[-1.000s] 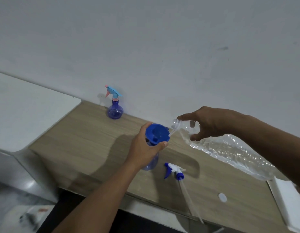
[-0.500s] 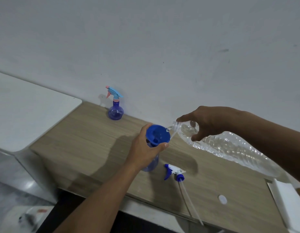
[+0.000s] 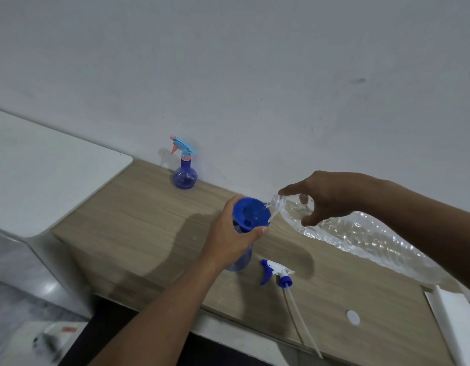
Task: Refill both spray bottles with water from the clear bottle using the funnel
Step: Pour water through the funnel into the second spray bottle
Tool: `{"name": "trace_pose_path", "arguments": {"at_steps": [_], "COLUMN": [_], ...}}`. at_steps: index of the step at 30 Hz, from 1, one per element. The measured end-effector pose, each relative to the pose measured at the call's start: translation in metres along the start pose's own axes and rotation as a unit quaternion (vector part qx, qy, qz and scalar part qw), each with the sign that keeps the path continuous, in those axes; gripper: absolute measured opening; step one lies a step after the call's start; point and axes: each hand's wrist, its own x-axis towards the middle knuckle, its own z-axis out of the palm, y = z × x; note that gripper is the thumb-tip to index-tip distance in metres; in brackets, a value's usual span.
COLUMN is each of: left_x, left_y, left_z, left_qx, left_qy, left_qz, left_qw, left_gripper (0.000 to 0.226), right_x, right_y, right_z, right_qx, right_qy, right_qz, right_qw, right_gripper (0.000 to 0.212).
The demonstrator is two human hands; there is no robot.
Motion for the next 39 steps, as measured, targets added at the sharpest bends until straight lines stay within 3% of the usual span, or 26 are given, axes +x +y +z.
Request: {"name": "trace_pose_path", "arguments": {"at_steps": [24,39], "left_x": [0.0013,0.0009], "left_y": [-0.0016,-0.0022], "left_z": [-0.0007,-0.0007], "left_qx": [0.010,0.004], "left_qy": [-0.003,-0.002], "left_qz": [-0.018,-0.010], "left_qw": [1.000,1.000], "left_gripper": [0.080,0.075], "right_x": [-0.0014,-0.0064], "right_y": [0.0035,0.0004], "right_z": [-0.0033,-0.0018], "right_qx": [-0.036,-0.045], "right_qy": [-0.003,0.017], "right_qz": [0.006,0.001], "right_qw": [0.999,0.999], "right_gripper": [0.080,0.078]}}
